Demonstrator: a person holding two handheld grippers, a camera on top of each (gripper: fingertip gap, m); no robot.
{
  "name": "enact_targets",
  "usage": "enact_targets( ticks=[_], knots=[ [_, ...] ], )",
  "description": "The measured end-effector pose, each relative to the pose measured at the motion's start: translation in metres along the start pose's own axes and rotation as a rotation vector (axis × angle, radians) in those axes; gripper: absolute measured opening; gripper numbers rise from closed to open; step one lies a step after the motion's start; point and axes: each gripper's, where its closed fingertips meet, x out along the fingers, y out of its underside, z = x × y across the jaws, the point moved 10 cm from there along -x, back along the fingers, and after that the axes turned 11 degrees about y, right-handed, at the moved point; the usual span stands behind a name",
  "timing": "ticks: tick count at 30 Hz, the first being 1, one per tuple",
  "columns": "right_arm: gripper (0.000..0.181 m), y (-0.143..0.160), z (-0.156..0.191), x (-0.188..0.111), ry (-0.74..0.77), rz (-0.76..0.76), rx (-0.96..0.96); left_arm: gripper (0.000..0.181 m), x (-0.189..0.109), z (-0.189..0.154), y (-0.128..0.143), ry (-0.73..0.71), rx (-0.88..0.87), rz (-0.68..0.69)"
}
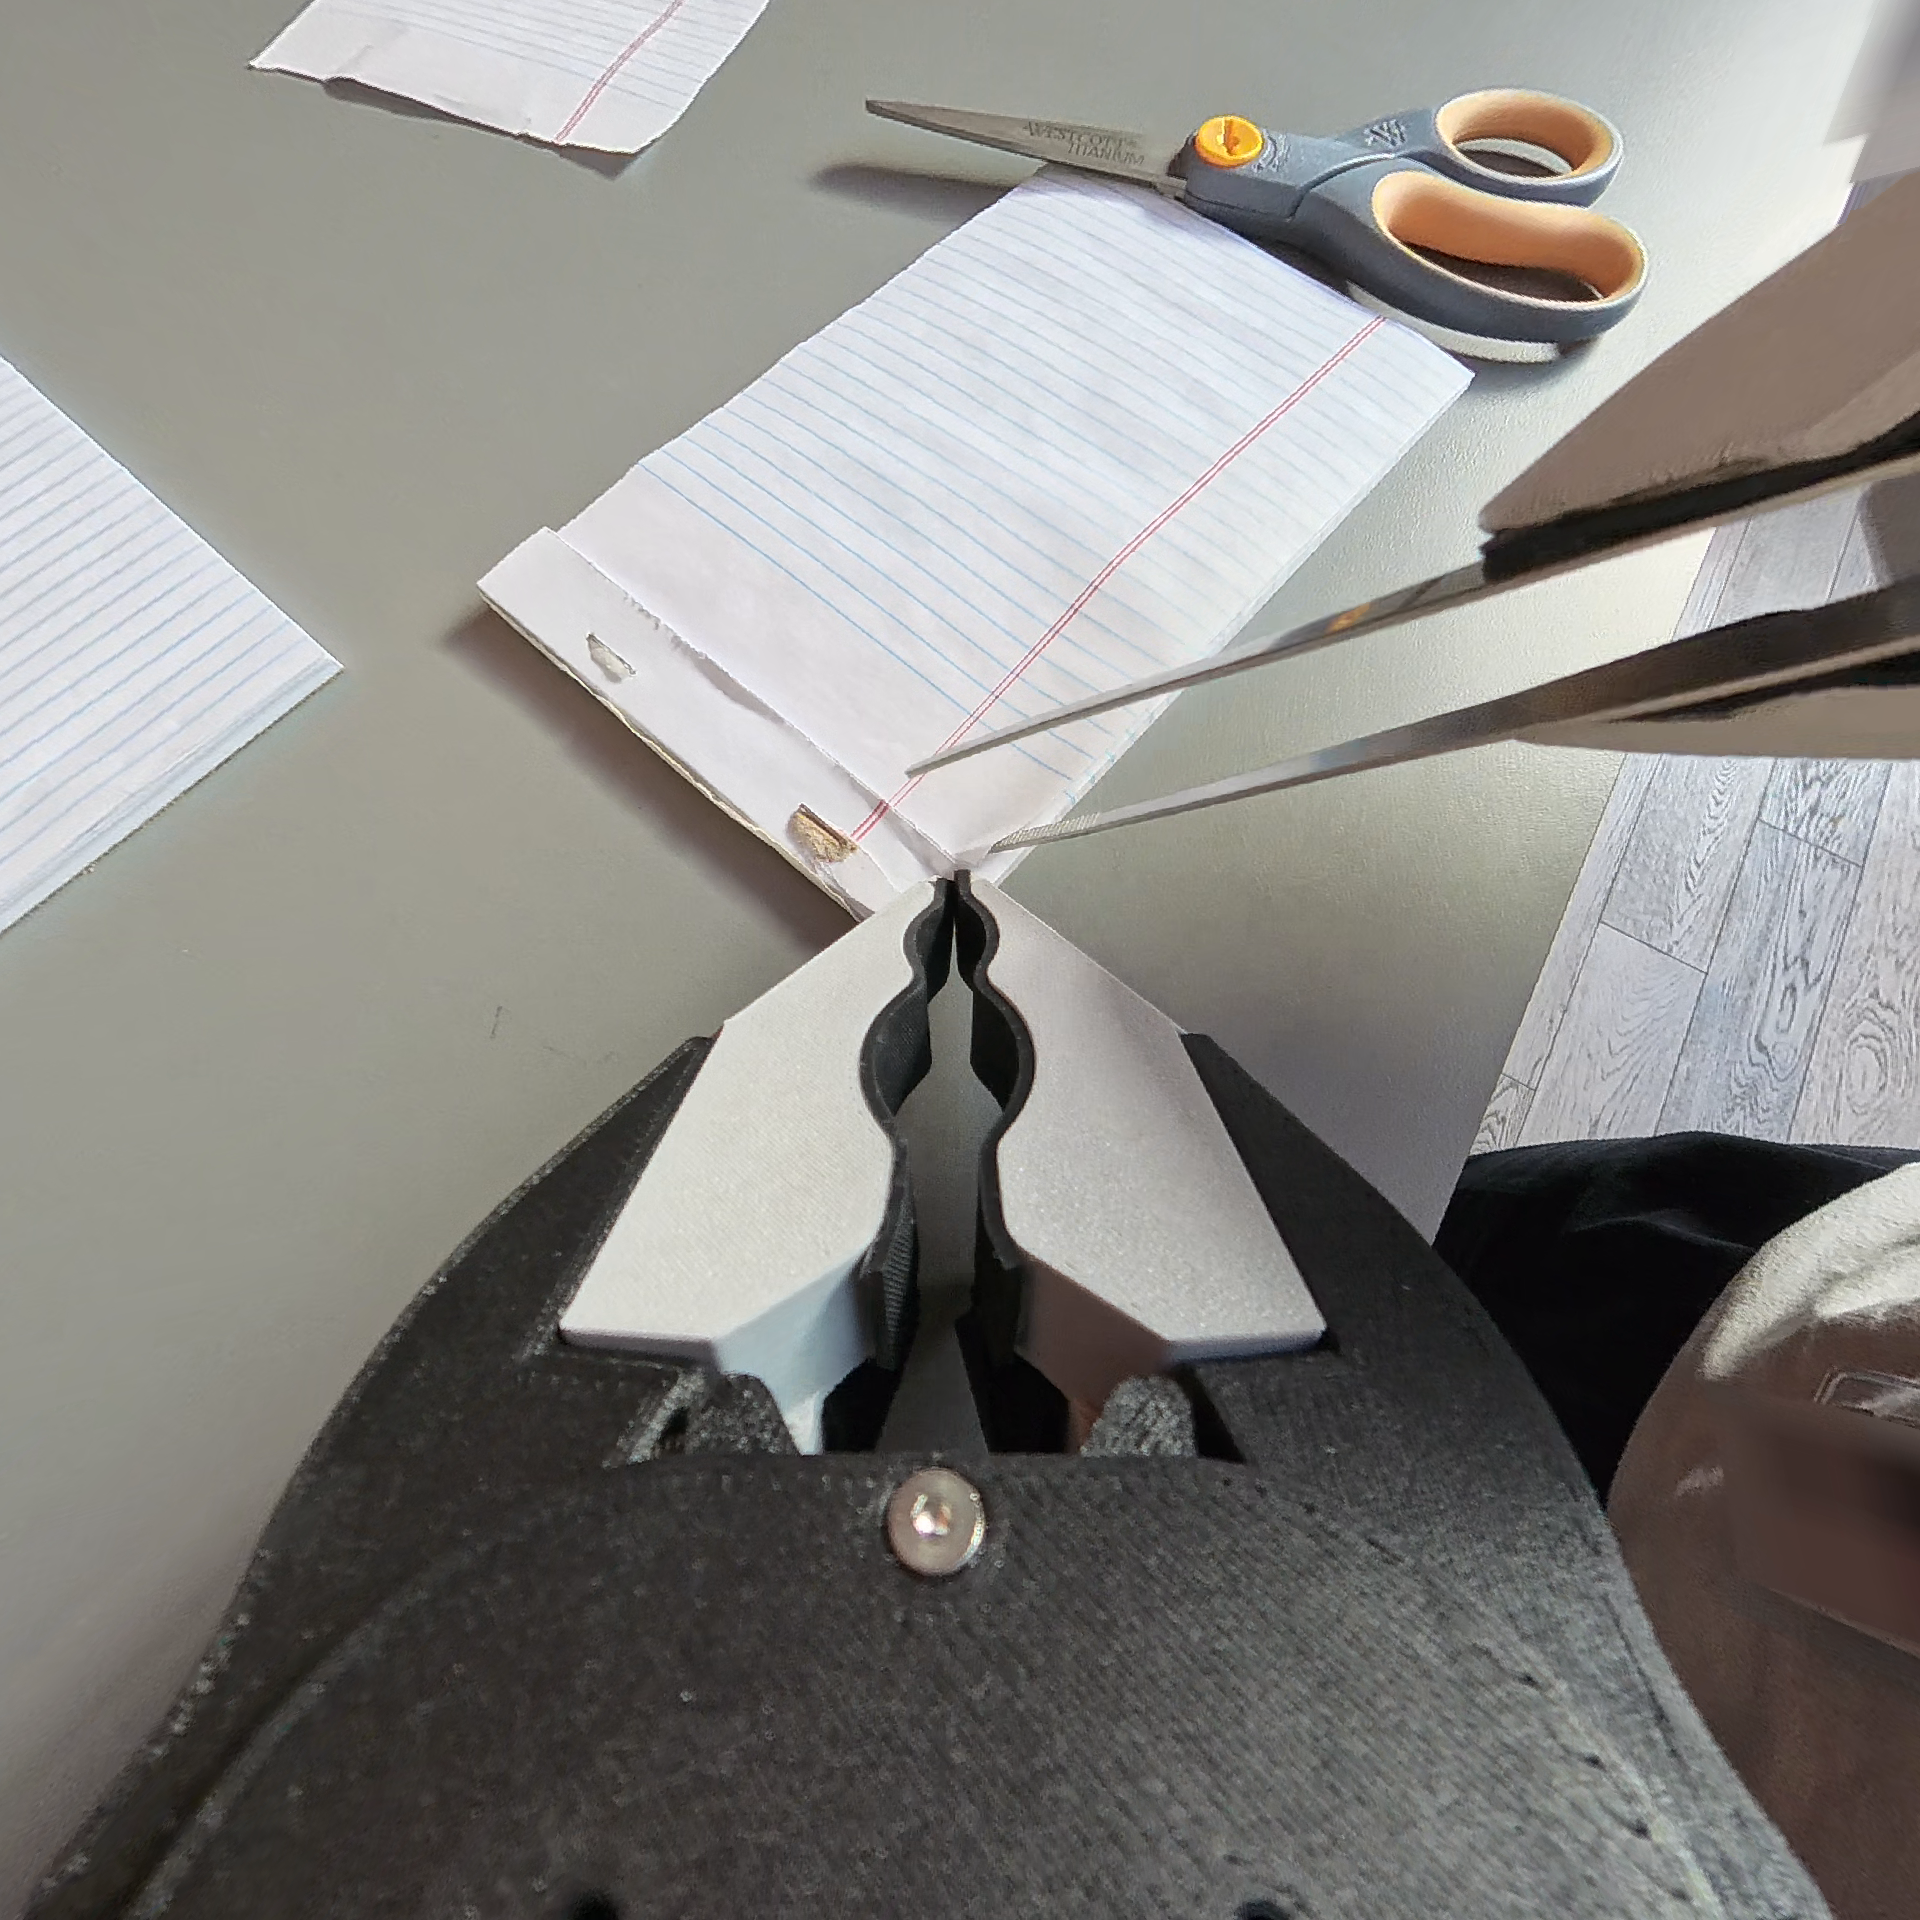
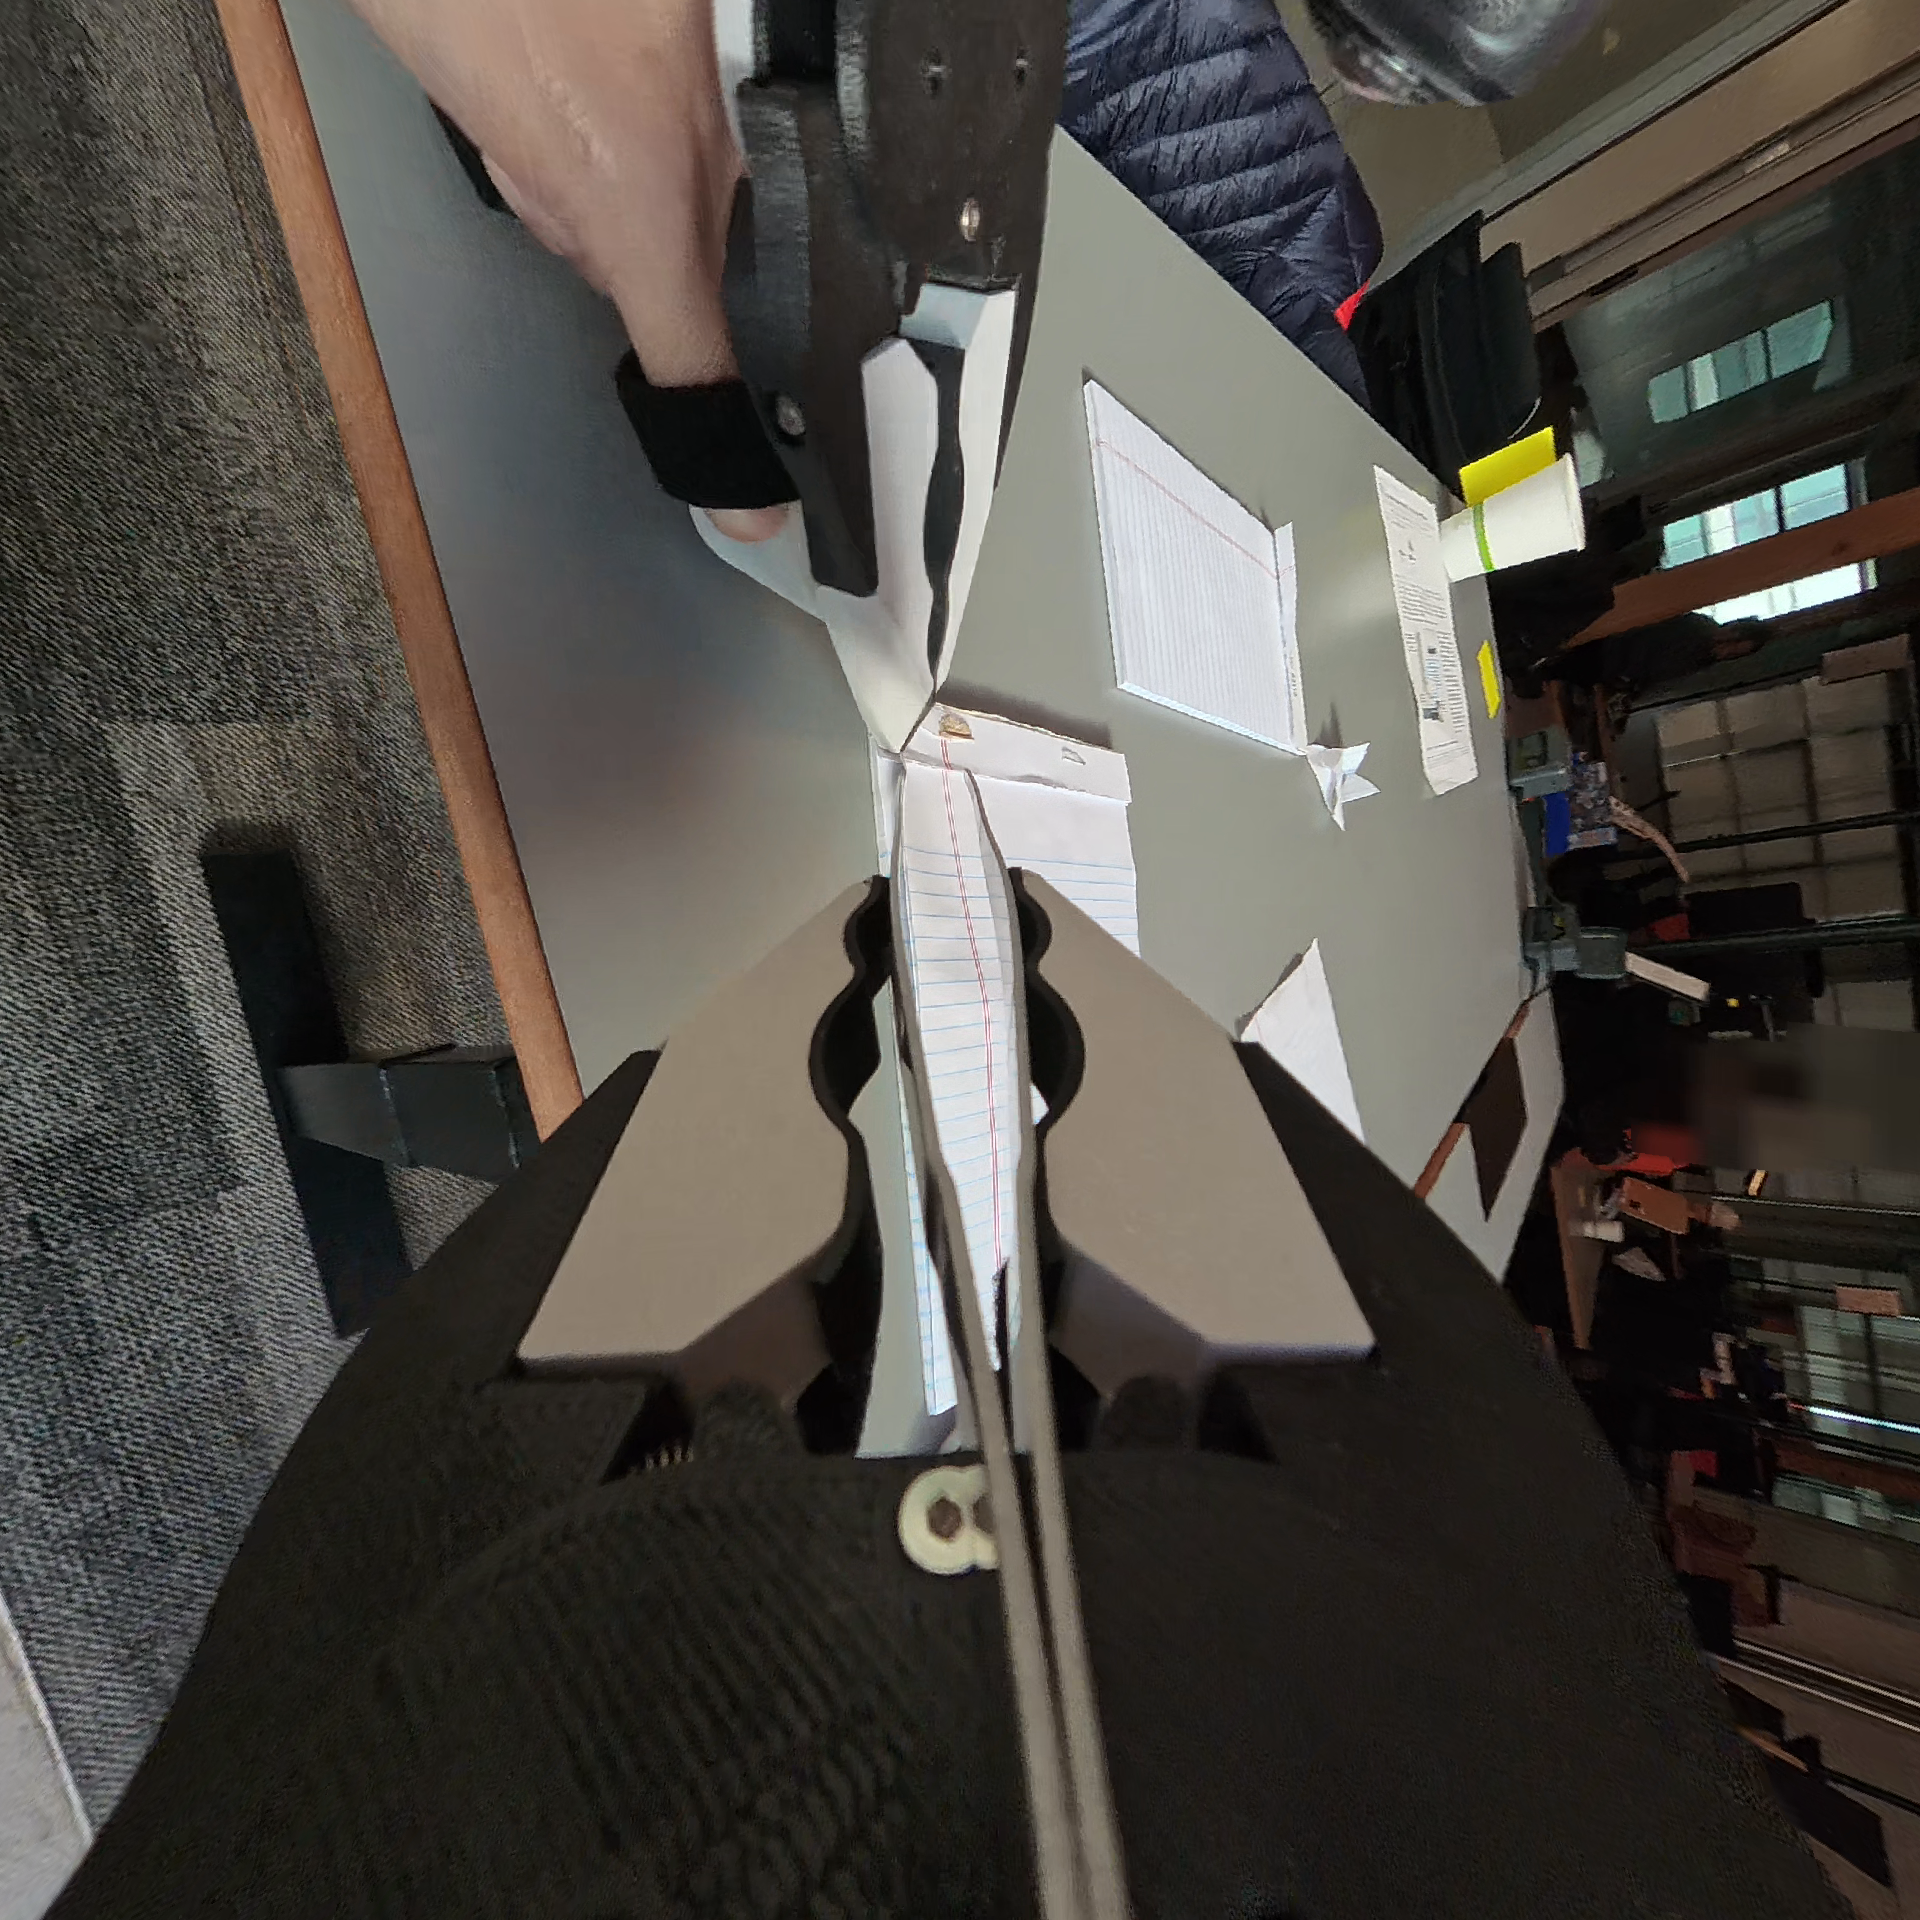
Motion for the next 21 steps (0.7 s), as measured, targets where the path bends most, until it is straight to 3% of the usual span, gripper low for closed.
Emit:
enact_targets(
  ticks=[12,21],
  knots=[
    [0.021,-0.016,0.039,-0.003,0.208,0.082,-0.083,0.0,0.0,0.001,0.0,0.0,-0.016,-0.004],
    [0.02,-0.021,0.046,-0.001,0.218,0.118,-0.07,0.0,-0.001,0.005,0.0,0.017,-0.06,-0.017]
  ],
)
